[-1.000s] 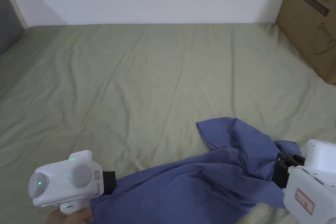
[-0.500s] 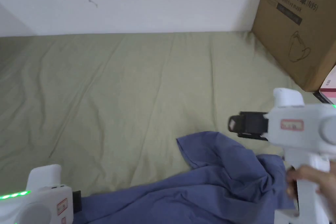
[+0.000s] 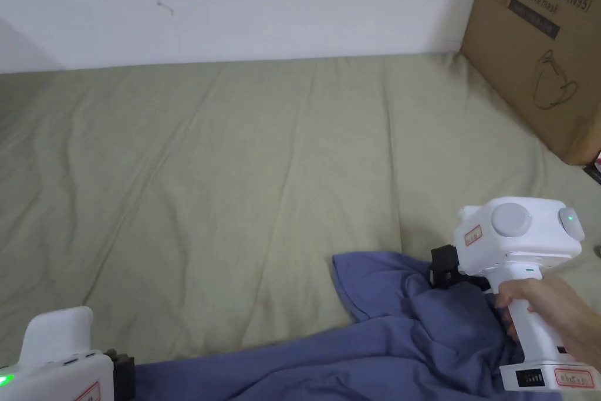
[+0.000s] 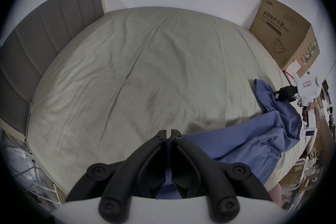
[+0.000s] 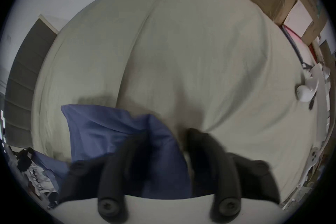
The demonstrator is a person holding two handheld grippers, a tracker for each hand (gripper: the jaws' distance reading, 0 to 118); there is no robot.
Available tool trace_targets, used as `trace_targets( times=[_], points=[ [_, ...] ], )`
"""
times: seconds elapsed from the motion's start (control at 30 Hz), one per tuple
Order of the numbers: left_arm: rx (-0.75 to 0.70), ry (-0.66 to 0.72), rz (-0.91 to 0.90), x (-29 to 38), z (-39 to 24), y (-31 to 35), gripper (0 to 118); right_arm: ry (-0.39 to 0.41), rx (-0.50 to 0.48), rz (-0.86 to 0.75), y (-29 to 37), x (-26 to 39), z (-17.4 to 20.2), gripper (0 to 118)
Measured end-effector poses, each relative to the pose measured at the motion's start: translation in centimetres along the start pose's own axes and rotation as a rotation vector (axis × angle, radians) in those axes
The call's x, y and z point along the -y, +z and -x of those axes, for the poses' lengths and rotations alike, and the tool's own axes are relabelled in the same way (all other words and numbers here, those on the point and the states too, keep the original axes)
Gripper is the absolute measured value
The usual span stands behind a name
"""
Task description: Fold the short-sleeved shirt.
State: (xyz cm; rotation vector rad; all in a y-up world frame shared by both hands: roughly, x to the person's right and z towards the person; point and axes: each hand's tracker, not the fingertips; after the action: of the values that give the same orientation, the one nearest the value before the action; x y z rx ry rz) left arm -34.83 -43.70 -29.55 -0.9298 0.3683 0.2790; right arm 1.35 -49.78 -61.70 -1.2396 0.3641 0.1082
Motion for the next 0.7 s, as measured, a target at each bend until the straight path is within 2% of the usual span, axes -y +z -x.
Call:
trace_targets(
  times=[0.03,0.07,0.23,0.37,0.5,0.7],
  points=[
    [-0.006,-0.011,-0.002,-0.1,-0.1,0.2,3,0.021,0.041,-0.011,0.4,0.0,0.3,27],
    [-0.011,-0.015,-0.007,-0.1,-0.1,0.3,3,0.013,0.045,-0.022,0.7,0.0,0.5,8],
    [-0.016,0.012,-0.028,-1.1,0.5,2.2,3,-0.032,0.025,-0.054,3.4,-0.2,0.3,6],
    [-0.067,0.019,-0.089,-2.5,1.1,5.0,3,-0.104,-0.048,-0.146,8.6,-0.9,-0.5,5],
    [-0.057,0.061,-0.161,-5.1,1.8,8.7,3,-0.067,-0.039,-0.268,15.7,-2.0,-0.4,5],
    [-0.110,0.030,-0.352,-10.0,0.9,16.2,3,-0.066,-0.044,-0.451,26.6,-3.2,-1.3,5]
  ],
)
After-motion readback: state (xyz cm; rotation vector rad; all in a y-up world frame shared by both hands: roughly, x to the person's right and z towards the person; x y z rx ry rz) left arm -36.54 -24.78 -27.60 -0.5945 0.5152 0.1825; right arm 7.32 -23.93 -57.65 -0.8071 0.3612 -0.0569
